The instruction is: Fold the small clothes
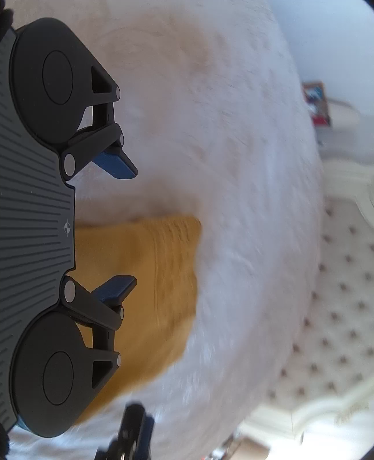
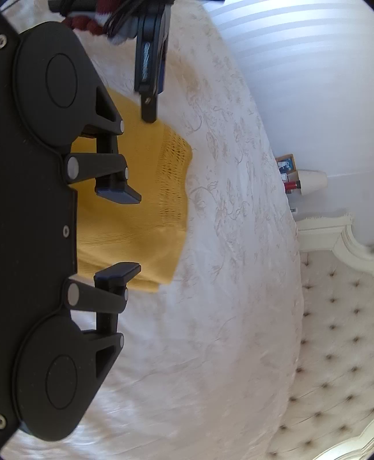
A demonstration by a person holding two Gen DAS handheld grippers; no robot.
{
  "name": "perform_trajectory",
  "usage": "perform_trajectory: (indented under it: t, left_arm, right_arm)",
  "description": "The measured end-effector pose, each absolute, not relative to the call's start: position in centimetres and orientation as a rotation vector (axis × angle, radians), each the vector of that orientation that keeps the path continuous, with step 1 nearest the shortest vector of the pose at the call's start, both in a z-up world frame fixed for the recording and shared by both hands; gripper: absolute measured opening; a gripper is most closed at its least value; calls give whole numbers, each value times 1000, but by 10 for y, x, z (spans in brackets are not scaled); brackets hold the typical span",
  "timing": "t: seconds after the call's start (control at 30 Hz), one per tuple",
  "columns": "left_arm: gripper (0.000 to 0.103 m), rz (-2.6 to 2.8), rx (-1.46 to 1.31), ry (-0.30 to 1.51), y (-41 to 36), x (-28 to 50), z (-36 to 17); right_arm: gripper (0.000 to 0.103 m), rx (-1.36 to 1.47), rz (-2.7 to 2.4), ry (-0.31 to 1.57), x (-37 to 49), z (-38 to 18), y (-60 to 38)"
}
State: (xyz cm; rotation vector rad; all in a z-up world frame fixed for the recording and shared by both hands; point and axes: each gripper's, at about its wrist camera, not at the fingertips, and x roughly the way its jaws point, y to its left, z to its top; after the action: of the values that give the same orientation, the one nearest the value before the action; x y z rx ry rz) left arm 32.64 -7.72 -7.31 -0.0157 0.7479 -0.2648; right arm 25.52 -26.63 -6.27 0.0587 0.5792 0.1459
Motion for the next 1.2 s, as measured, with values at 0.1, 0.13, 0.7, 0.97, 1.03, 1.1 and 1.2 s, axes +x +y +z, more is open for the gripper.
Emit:
perform_trajectory:
  t: [0.1, 0.13, 0.7, 0.97, 1.03, 1.1, 1.2]
  left_arm:
    - [81, -260, -23, 848, -72, 342, -100]
    - [84, -262, -34, 834, -69, 341, -102]
    - [83, -326, -14, 735, -62, 341, -75]
    - [86, -293, 104, 788, -90, 371, -91]
    - [91, -285, 103, 800, -93, 374, -96]
    - [92, -281, 88, 803, -91, 374, -97]
    - [92, -295, 59, 813, -83, 372, -96]
  right_arm:
    - [54, 20, 148, 590, 273, -65, -257]
    - [53, 9, 139, 599, 279, -68, -255]
    - [9, 161, 13, 671, 293, -93, -288]
    - [44, 155, 8, 597, 273, -83, -286]
    - [56, 134, 26, 606, 265, -85, -282]
    - [56, 128, 57, 639, 254, -94, -279]
    - [55, 109, 67, 697, 234, -113, -275]
